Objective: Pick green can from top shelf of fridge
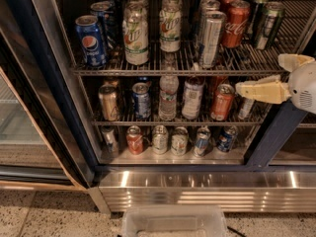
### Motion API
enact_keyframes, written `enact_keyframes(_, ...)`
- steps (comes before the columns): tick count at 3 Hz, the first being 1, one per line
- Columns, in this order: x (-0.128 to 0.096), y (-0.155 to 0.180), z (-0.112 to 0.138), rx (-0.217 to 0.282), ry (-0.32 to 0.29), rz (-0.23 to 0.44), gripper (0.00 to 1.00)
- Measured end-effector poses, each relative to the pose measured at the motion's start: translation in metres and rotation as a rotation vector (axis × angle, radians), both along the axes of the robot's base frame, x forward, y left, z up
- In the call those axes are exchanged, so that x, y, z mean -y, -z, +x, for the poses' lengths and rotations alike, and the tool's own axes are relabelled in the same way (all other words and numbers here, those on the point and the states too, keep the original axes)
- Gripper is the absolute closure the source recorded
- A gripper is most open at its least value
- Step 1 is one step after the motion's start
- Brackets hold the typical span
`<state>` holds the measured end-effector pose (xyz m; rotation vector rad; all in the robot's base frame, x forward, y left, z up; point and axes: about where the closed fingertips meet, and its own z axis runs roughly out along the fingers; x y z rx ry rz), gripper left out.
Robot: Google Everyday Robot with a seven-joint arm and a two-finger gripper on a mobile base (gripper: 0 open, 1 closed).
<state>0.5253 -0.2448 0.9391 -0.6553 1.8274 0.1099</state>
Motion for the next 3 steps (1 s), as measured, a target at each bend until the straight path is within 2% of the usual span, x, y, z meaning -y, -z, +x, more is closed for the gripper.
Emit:
enact_keyframes(1,0.0,0.0,0.0,0.0,0.0,0.0,0.21)
enact_keyframes(2,-0.0001,0.0,0.0,0.0,0.0,0.0,0.26)
enact_keyframes(3,-0.0001,-0.0001,0.0001,0.0,0.0,0.0,0.26)
